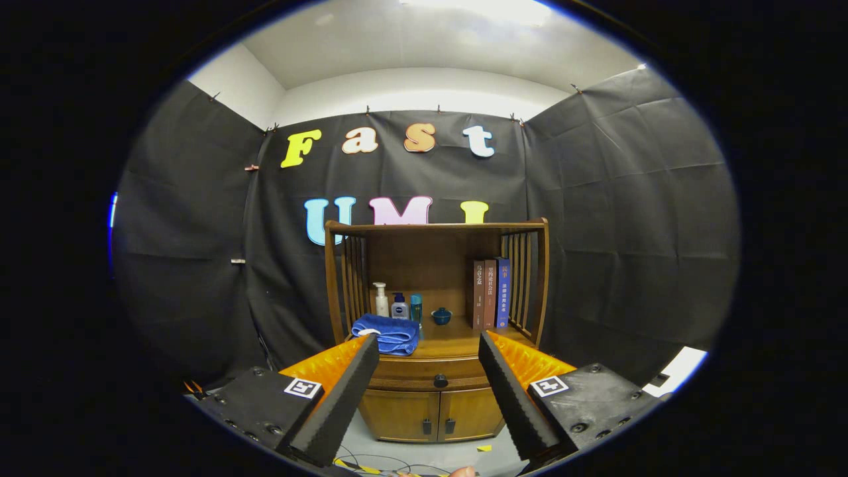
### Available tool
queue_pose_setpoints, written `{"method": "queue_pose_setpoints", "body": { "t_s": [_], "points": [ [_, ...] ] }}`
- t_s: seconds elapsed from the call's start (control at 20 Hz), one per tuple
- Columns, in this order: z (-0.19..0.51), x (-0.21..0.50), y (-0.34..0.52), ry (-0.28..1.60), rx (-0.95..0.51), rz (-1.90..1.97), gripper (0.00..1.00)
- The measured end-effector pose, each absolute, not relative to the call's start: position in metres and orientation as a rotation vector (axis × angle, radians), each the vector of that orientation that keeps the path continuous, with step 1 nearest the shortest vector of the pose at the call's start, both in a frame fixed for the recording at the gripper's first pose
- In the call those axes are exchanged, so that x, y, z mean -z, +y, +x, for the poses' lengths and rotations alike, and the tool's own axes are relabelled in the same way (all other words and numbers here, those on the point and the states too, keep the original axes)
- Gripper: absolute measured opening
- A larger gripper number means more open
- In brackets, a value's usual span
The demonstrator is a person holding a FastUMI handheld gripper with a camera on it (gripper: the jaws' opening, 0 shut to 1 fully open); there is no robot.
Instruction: Pull open the drawer, take out the items inside it, and place them on the countertop above the cabinet.
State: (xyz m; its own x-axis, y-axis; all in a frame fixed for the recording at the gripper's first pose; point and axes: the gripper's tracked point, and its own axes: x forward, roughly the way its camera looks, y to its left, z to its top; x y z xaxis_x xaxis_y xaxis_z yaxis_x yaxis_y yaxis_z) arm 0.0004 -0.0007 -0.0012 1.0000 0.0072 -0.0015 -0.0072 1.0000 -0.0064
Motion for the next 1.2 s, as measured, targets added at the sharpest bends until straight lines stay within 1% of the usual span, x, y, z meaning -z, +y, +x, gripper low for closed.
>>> {"method": "queue_pose_setpoints", "body": {
  "t_s": [0.35, 0.65, 1.0, 1.2],
  "points": [
    [0.002, 0.004, -0.001, 0.007, -0.005, -0.019, 0.99],
    [0.015, 0.024, -0.010, -0.010, 0.002, 0.014, 0.99],
    [0.078, 0.104, -0.038, -0.007, 0.021, -0.042, 0.99],
    [0.127, 0.171, -0.052, 0.053, 0.024, -0.006, 0.99]
  ]
}}
